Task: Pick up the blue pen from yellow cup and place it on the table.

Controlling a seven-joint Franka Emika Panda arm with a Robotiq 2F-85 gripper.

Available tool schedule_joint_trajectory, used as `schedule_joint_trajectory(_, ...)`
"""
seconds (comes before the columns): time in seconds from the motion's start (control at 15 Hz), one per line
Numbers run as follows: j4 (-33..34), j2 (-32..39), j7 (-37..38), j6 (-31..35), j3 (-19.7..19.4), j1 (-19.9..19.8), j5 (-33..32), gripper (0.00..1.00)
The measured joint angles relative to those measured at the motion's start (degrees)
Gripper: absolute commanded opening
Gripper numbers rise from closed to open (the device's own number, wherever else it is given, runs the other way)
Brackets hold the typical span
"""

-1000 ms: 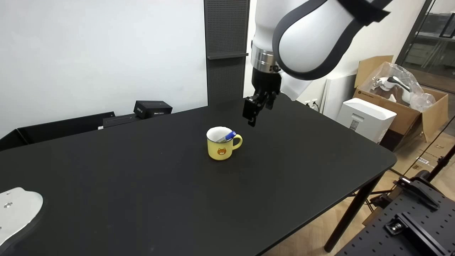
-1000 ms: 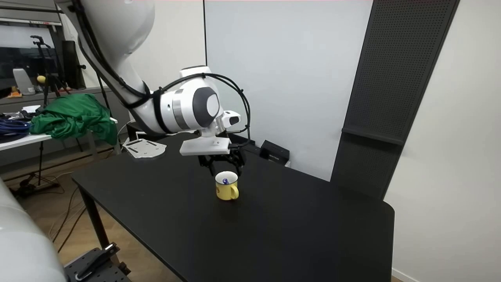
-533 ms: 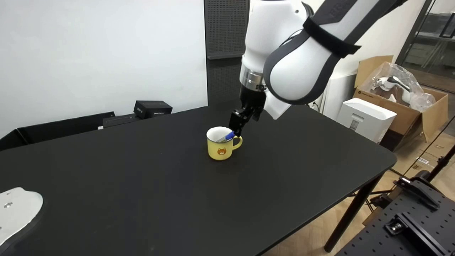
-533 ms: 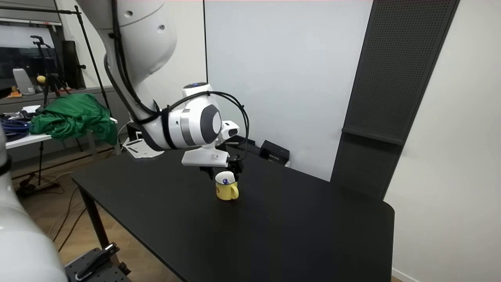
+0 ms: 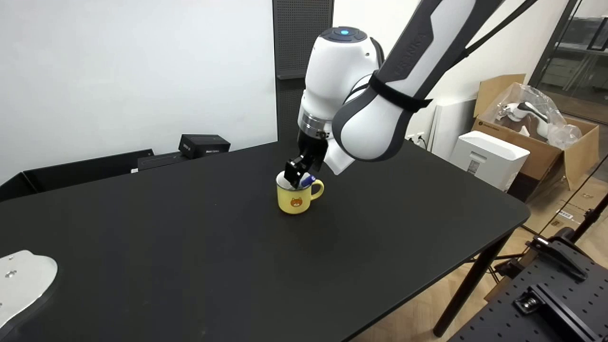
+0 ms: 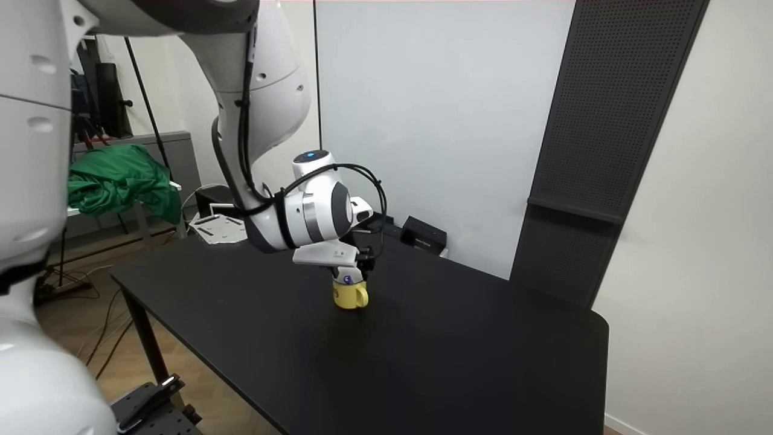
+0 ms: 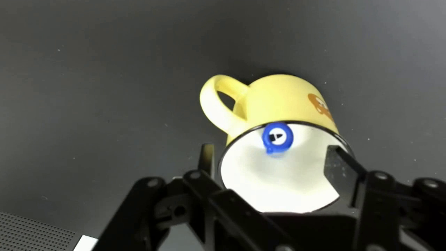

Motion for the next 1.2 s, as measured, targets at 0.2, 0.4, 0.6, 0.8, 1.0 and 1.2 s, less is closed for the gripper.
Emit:
schedule_joint_trajectory(0.2, 1.29, 1.38, 0.2, 0.41, -0.05, 0.5, 0.64, 0.34)
schedule_joint_trajectory(0.4, 1.49, 1.21, 0.14, 0.41, 0.16, 0.21, 2.67, 0.12)
schedule_joint_trajectory(0.6, 1.36, 0.51, 0.13, 0.29, 0.49, -0.01, 4.87, 0.03)
schedule_joint_trajectory(0.8, 1.18, 0.19, 0.07, 0.07, 1.29, -0.08, 6.96, 0.05)
schedule_joint_trajectory(1.0, 0.98, -0.22, -0.13, -0.48, 2.28, -0.38, 8.63, 0.05)
schedule_joint_trajectory(1.2, 0.85, -1.06, -1.21, -0.82, 3.82, -1.16, 10.36, 0.04)
